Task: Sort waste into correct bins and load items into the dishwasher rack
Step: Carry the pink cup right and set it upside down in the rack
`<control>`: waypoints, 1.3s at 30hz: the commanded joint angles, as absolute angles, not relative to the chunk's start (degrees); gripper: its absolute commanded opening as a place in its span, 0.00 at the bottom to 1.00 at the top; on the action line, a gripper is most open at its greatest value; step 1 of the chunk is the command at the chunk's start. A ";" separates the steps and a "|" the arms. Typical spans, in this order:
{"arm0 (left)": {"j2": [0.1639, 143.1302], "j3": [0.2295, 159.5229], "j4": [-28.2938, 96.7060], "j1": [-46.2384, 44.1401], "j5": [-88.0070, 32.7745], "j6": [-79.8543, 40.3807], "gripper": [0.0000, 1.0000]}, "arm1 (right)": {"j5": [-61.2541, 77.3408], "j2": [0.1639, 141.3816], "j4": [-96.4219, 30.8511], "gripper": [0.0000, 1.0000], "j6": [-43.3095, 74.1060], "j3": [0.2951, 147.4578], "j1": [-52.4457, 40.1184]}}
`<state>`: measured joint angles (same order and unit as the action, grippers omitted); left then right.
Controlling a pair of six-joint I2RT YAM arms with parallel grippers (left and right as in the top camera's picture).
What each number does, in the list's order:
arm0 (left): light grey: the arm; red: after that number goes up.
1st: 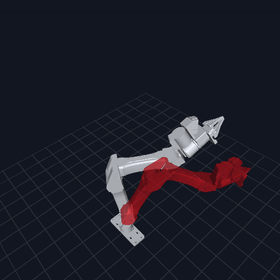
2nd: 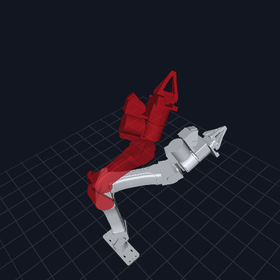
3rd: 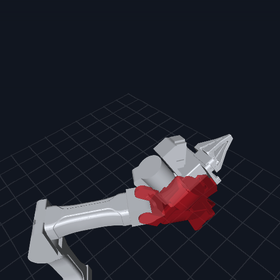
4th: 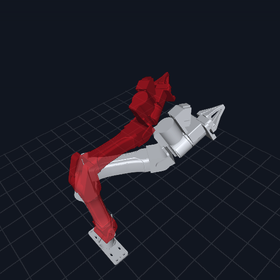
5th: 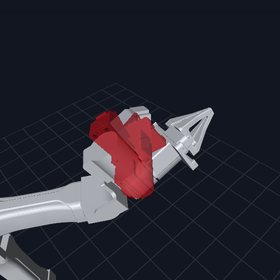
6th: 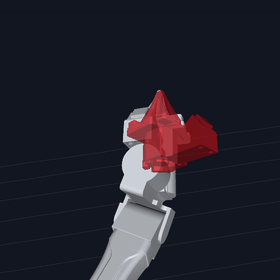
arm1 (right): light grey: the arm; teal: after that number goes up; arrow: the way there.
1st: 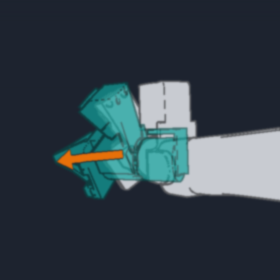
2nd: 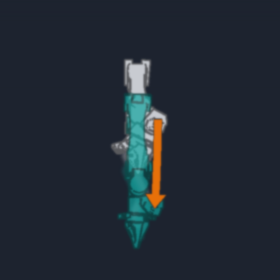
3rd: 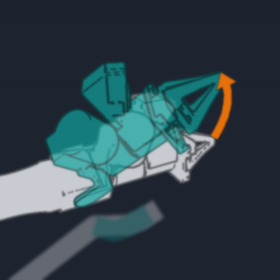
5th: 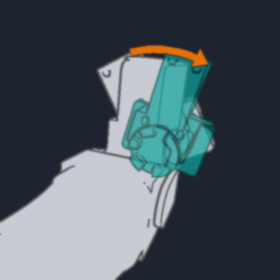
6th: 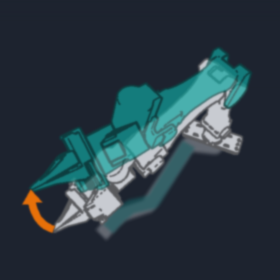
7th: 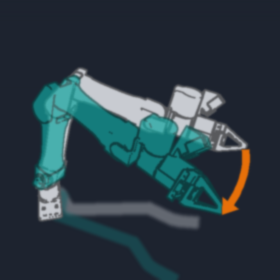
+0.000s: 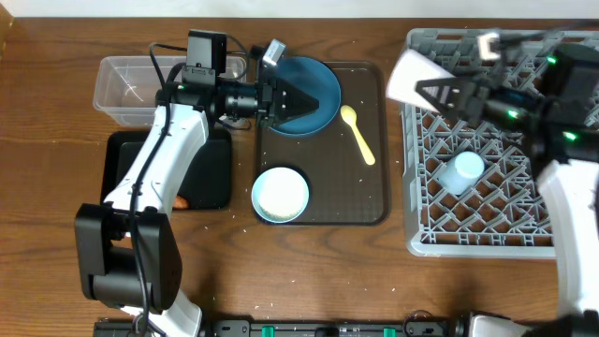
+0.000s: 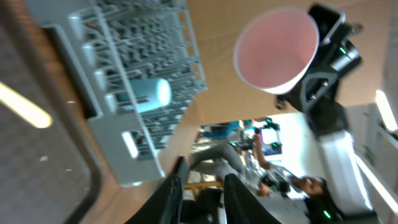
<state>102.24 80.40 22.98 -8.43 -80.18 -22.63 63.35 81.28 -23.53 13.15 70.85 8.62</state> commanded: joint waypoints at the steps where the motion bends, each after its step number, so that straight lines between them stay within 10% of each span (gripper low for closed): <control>1: 101.14 81.08 23.05 -8.49 -71.94 -22.13 0.26 | 50.78 77.06 -31.44 0.50 9.72 71.92 12.27; 13: 101.14 80.86 31.62 -8.49 -50.57 -18.83 0.25 | 5.76 73.32 -63.86 0.49 13.47 79.92 18.81; 39: 101.14 80.86 42.59 -8.49 -25.82 -13.52 0.26 | 3.99 92.79 -61.98 0.45 13.50 79.92 26.98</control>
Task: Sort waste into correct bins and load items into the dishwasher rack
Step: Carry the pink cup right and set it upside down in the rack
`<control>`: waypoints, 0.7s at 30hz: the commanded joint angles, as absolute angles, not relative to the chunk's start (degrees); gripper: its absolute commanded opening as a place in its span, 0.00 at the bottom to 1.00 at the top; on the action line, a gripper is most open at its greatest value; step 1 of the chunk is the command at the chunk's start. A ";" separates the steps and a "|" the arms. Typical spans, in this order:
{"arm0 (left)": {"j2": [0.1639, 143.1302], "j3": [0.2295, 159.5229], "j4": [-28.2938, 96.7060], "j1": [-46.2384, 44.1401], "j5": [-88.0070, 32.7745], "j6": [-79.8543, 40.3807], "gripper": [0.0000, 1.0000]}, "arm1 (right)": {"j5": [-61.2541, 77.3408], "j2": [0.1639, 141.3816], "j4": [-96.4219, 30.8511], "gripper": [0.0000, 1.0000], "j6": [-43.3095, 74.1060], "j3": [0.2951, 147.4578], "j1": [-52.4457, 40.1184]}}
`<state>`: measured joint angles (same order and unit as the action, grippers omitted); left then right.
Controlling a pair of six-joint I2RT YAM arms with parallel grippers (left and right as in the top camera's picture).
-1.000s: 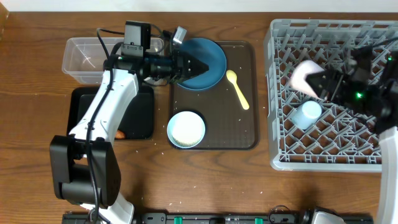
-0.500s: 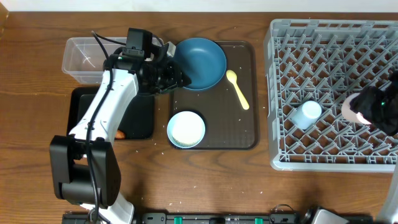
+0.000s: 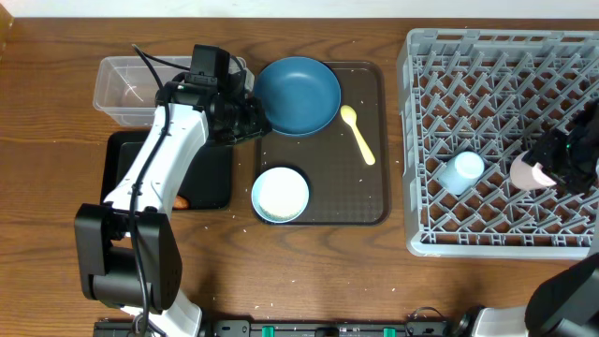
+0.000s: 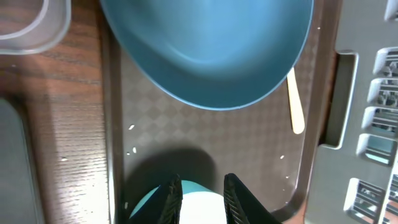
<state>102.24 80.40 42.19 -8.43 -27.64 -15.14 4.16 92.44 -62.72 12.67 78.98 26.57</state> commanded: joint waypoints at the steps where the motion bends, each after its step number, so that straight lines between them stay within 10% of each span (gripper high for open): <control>1: 101.14 80.86 42.61 -8.49 -25.82 -13.52 0.26 | 4.67 92.99 -61.34 0.45 13.47 79.92 26.94; 21: 101.14 80.86 42.74 -8.49 -25.85 -13.52 0.25 | 6.22 101.36 -60.75 0.48 13.21 79.92 25.06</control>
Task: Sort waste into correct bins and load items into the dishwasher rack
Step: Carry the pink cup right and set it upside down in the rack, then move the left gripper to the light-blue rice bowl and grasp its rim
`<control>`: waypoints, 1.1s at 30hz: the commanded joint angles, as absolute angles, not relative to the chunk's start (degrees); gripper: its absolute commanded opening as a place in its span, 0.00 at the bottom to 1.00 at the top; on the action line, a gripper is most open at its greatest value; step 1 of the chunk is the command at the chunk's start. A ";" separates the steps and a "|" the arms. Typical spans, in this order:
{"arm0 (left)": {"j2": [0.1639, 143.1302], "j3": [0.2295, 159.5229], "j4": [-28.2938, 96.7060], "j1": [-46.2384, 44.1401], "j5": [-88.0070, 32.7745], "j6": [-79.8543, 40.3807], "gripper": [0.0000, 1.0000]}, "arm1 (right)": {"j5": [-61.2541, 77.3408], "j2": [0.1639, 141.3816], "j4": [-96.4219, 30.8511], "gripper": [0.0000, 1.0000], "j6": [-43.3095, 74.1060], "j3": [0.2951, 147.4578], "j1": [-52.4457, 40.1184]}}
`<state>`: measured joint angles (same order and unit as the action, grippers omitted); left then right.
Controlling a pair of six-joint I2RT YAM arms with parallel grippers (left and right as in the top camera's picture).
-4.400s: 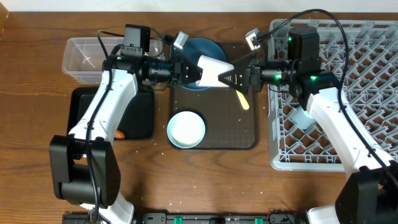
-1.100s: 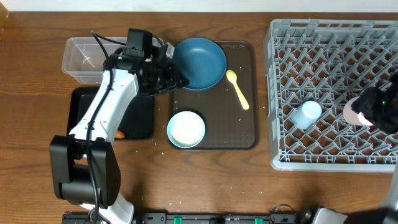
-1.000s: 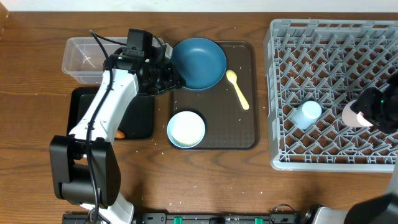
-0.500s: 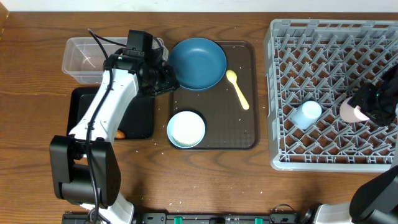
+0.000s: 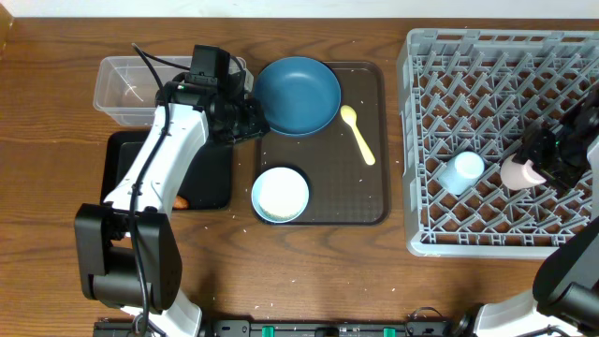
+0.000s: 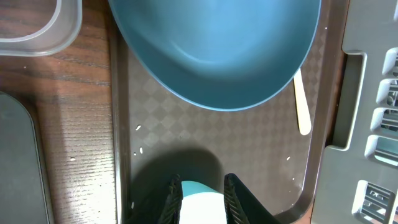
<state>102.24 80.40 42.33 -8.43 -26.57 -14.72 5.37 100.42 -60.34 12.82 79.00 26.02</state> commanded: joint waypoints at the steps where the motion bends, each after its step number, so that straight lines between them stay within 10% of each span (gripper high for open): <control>1: 101.14 80.86 42.83 -8.49 -25.82 -13.52 0.26 | 6.22 101.49 -61.10 0.54 13.21 79.92 24.91; 9: 101.14 80.86 42.85 -8.49 -25.85 -12.43 0.26 | 8.78 101.58 -60.99 0.96 11.68 81.19 24.67; 33: 89.84 79.88 57.78 -12.08 -21.08 -7.31 0.26 | 21.96 98.15 -63.55 0.97 5.91 96.53 2.87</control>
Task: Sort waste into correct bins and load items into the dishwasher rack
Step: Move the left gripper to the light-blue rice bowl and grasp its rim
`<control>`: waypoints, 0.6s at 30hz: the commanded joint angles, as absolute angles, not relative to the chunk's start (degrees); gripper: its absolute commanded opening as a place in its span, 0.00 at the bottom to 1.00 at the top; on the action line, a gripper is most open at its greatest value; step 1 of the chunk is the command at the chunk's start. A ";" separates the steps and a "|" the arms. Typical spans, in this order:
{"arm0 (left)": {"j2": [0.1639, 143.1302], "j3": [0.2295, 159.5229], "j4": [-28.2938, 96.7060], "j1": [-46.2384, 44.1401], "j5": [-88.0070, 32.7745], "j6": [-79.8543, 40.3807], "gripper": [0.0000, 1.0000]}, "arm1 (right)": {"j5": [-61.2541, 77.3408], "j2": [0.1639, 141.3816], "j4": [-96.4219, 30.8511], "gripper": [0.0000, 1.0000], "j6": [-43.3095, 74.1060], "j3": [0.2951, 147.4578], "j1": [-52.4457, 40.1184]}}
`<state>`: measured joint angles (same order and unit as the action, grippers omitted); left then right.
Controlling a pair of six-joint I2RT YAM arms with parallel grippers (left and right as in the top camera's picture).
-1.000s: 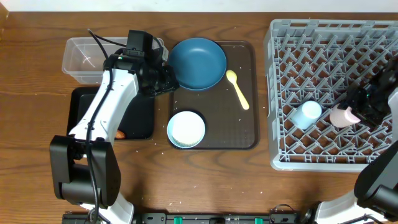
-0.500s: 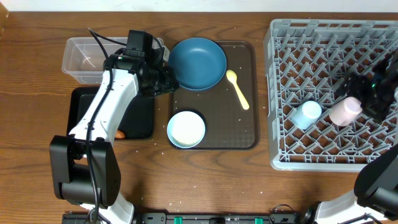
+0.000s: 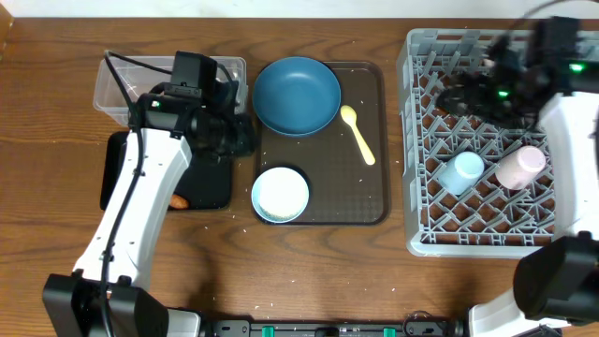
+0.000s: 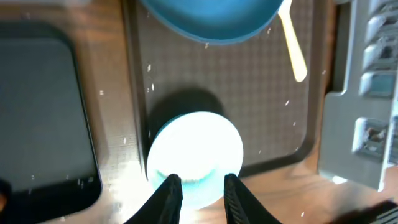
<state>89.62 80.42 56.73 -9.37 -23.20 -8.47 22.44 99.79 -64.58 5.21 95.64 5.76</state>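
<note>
A pink cup (image 3: pixel 520 167) lies in the grey dish rack (image 3: pixel 440 239) beside a light blue cup (image 3: pixel 459 171), with no gripper on it. My right gripper (image 3: pixel 460 94) is a dark blur over the rack's far part, its jaws unreadable. On the brown tray (image 3: pixel 374 201) sit a blue plate (image 3: pixel 298 95), a yellow spoon (image 3: pixel 358 133) and a small white bowl with a teal rim (image 3: pixel 281 194). My left gripper (image 4: pixel 199 190) is open and empty, above the bowl (image 4: pixel 196 155) near the tray's left edge. In the overhead view the left gripper (image 3: pixel 236 139) sits left of the plate.
A clear plastic container (image 3: pixel 126 80) stands at the far left. In front of it is a black bin (image 3: pixel 201 173) with a small orange scrap (image 3: pixel 179 200) at its front edge. Crumbs are scattered on the tray and the wood.
The right gripper has let go of the pink cup, which now lies in the rack, and has moved to the rack's far side. The left gripper has moved from below the plate to over the white bowl.
The right gripper first held the pink cup high over the rack while the left gripper pointed sideways over the blue plate. Then the cup was down at the rack's right side and the left gripper pointed down at the tray. Now the cup rests in the rack, released.
</note>
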 commanded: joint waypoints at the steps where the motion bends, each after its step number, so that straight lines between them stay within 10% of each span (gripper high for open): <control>1: 89.84 79.20 57.58 -13.41 -20.84 -7.31 0.25 | 20.32 98.15 -62.98 0.98 6.76 96.53 2.07; 18: 97.86 69.17 40.12 -36.67 3.09 -16.53 0.38 | 15.62 98.15 -63.09 0.99 7.14 96.53 3.20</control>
<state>93.84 69.82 40.95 -35.22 -2.46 -15.22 16.23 99.68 -62.98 7.16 95.64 2.61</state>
